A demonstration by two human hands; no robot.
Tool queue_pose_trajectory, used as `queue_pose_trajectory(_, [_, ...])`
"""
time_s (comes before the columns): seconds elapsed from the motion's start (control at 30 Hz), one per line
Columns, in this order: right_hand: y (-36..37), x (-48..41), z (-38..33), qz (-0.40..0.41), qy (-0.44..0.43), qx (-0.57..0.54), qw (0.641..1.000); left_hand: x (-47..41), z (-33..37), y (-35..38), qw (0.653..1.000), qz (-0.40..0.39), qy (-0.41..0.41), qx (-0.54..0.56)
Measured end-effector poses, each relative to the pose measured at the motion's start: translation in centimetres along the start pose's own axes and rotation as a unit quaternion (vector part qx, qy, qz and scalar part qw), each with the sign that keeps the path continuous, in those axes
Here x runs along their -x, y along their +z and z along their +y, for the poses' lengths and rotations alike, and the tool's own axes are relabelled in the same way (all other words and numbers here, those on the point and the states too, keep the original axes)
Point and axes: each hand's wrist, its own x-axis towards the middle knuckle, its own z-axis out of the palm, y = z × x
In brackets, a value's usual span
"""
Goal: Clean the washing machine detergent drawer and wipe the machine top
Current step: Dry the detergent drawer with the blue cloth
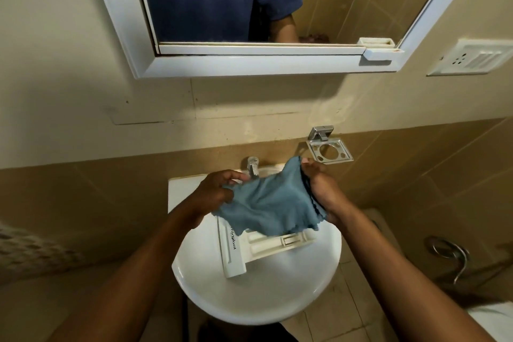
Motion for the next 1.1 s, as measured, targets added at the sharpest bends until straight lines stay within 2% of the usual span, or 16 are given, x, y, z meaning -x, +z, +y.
queue_pose_trajectory(0.1, [1.9,0.8,-0.6,-0.093,-0.007,0.039,0.995,-0.1,0.5,1.0,0.986,-0.166,-0.028,0.002])
queue_pose_trajectory(0.17, [2.7,0.4,-1.1,-0.117,-0.032,0.058,0.991,-0.4,0.7,2.7,0.979,-0.199,-0.006,-0.037])
queue_pose_trajectory(0.23, [1.9,-0.5,-1.7,-0.071,-0.101,0.123,0.985,-0.6,1.0,3.6,0.985,-0.166,0.019,-0.034])
queue_pose_trajectory(0.3, [0.0,-1.3,-1.9,0.003,-0.195,0.226,0.954,-0.6,1.4,3.4,0.991,-0.126,0.025,0.036])
queue_pose_trajectory(0.37, [-1.5,-1.3,-0.9,0.008,-0.234,0.261,0.936,-0.7,1.9,3.2,0.991,-0.101,0.034,0.085])
queue_pose_trajectory(0.53, [-1.5,1.3,3.1,-0.144,-0.144,0.164,0.965,-1.3,2.2,4.3,0.989,-0.062,0.031,0.132])
queue_pose_trajectory(0.57, [-1.1,1.8,3.8,-0.142,-0.148,0.169,0.964,-1.3,2.1,4.7,0.985,-0.062,0.028,0.157])
queue_pose_trajectory(0.63, [-0.6,1.7,5.0,-0.087,-0.174,0.187,0.963,-1.4,1.7,5.5,0.979,-0.046,0.021,0.196])
queue_pose_trajectory(0.7, [-1.0,1.0,6.1,-0.031,-0.189,0.181,0.965,-1.4,0.6,6.3,0.976,0.024,0.009,0.215])
queue_pose_trajectory(0.73, [-1.6,0.6,6.4,-0.003,-0.176,0.168,0.97,-1.4,-0.3,6.6,0.977,0.085,-0.001,0.196])
queue_pose_trajectory(0.8, [-3.0,-0.3,6.6,0.055,-0.125,0.141,0.98,-1.5,-3.3,6.8,0.97,0.238,-0.031,0.048])
queue_pose_trajectory(0.87, [-4.6,-0.6,6.9,0.099,-0.059,0.128,0.985,-0.8,-6.7,6.8,0.937,0.308,-0.108,-0.125])
queue_pose_trajectory(0.9, [-5.3,-0.7,7.3,0.114,-0.034,0.136,0.984,-0.5,-8.3,6.9,0.928,0.301,-0.168,-0.144])
queue_pose_trajectory(0.97, [-6.5,-0.6,8.6,0.118,-0.02,0.192,0.974,0.2,-10.6,7.3,0.933,0.235,-0.254,-0.1])
queue_pose_trajectory(1.03, [-7.2,-0.3,10.4,0.077,-0.037,0.311,0.947,0.6,-11.6,7.7,0.943,0.168,-0.275,-0.088])
queue_pose_trajectory(1.1, [-7.0,-0.1,11.9,0.023,-0.048,0.438,0.897,0.6,-12.2,7.9,0.947,0.157,-0.267,-0.087])
